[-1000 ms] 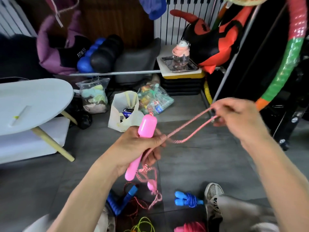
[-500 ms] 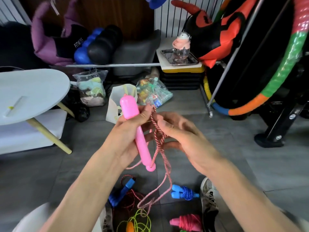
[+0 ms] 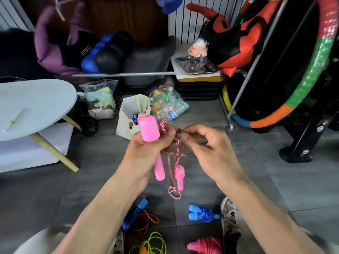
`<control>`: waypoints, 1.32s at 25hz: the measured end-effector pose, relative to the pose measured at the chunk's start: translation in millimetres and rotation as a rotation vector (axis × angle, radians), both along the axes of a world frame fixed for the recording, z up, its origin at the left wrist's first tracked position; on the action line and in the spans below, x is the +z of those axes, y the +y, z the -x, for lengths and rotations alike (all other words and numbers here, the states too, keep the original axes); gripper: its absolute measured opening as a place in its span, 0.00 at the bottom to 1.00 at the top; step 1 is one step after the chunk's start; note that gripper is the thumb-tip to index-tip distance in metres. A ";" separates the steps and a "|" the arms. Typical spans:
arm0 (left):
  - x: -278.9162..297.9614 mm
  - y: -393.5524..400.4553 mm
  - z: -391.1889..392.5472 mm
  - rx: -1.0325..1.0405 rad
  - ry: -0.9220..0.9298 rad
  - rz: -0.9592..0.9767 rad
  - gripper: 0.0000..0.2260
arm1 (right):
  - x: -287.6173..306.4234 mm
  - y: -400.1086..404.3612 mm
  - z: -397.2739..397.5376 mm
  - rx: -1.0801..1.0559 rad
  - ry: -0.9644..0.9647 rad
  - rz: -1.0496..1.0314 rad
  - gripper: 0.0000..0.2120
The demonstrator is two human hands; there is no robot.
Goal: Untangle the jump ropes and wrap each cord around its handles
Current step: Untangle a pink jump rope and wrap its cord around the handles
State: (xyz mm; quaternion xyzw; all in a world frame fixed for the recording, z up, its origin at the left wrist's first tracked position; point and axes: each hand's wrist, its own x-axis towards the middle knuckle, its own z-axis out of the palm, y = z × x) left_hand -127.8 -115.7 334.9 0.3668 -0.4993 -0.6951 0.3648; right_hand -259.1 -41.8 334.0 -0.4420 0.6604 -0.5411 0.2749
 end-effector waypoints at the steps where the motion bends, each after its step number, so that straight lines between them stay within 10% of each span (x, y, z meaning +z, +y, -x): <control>1: -0.2 -1.4 1.1 0.074 0.009 0.006 0.05 | -0.7 -1.4 1.9 -0.045 -0.063 -0.024 0.05; 5: 2.7 1.1 7.9 0.179 0.116 -0.025 0.04 | 0.9 -8.3 4.6 -0.099 -0.877 -0.101 0.05; 12: 0.8 5.3 10.7 -0.100 0.068 -0.127 0.04 | 5.7 -0.6 7.2 0.107 -1.093 0.048 0.08; 18: -5.4 2.4 6.1 -0.260 0.089 -0.034 0.16 | 4.9 4.6 12.5 0.084 -0.913 0.201 0.30; 24: -9.5 2.0 1.0 0.072 -0.394 0.345 0.08 | 10.4 5.5 29.3 -0.034 -0.901 0.313 0.34; 27: 0.5 -20.0 -12.3 0.262 -0.108 0.041 0.08 | 15.2 10.4 70.7 -0.406 -0.802 0.288 0.26; 33: 8.3 -41.9 -32.6 0.266 0.010 -0.090 0.04 | 6.2 31.8 135.4 -0.664 0.410 -0.371 0.12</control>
